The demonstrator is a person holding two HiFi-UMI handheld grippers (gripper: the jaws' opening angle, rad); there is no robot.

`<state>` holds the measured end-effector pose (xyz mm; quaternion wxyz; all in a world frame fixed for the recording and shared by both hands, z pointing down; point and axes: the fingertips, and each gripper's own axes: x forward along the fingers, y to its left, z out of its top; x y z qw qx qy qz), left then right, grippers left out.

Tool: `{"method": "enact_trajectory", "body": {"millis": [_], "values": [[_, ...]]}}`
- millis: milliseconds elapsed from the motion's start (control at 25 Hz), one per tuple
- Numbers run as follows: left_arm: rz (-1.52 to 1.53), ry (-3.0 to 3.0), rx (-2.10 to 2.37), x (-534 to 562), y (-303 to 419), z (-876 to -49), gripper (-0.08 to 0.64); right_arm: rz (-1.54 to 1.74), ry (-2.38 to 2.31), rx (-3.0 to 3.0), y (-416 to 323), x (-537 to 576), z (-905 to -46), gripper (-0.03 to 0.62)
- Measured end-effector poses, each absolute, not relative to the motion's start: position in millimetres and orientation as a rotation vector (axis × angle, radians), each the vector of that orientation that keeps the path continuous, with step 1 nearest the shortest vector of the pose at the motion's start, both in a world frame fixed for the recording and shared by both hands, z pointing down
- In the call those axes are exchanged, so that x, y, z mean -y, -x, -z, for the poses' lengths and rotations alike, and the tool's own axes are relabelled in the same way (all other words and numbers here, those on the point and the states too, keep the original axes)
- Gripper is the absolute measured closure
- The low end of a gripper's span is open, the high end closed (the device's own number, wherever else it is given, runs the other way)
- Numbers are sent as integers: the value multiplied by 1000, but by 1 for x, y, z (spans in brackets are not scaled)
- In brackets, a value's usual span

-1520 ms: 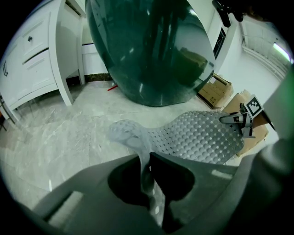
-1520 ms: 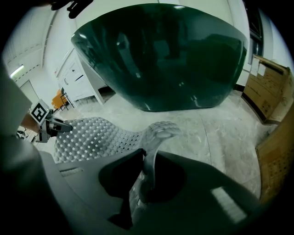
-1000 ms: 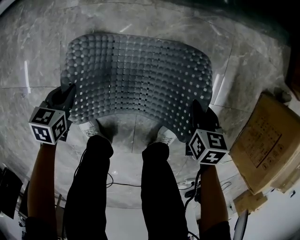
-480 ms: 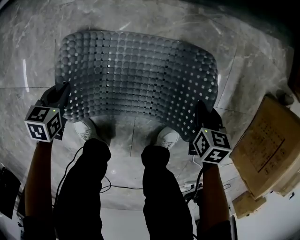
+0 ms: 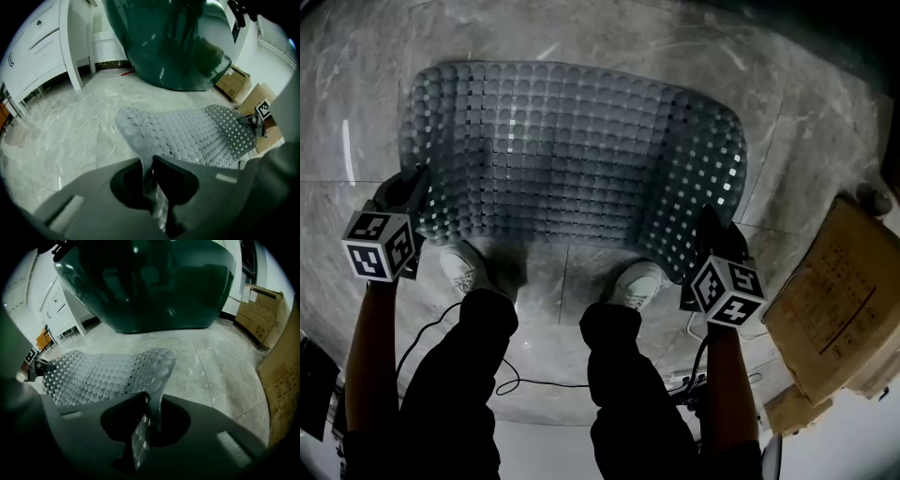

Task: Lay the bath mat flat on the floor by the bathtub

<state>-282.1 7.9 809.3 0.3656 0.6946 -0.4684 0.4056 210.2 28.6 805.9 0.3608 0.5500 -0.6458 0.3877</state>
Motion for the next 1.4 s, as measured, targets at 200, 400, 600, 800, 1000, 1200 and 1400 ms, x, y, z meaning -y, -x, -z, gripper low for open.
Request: {"method": "enact_trajectory", "body": {"millis": [200, 400, 600, 800, 1000, 1200, 1400], "values": [[-1056, -1772, 1208, -7, 291, -824, 540, -1002, -1430, 1641, -217, -28, -821, 540], [-1077, -1765, 1202, -6, 298, -838, 540, -998, -1440, 1616, -224, -28, -833, 538], [-1133, -1764, 1170, -5, 307, -852, 538, -988, -1438, 1592, -231, -29, -846, 534], [-1160, -1761, 1156, -6, 314, -864, 537, -984, -1441, 1572, -237, -28, -856, 531], [-1171, -1742, 1158, -8, 319, -872, 531, -988, -1452, 1536, -240, -30, -865, 523], [-1207, -1725, 1162, -7, 321, -875, 511, -998, -1459, 1520, -245, -30, -867, 511], [-1237, -1691, 1170, -5, 329, -876, 447, -1006, -1472, 1500, -250, -28, -869, 472]]}}
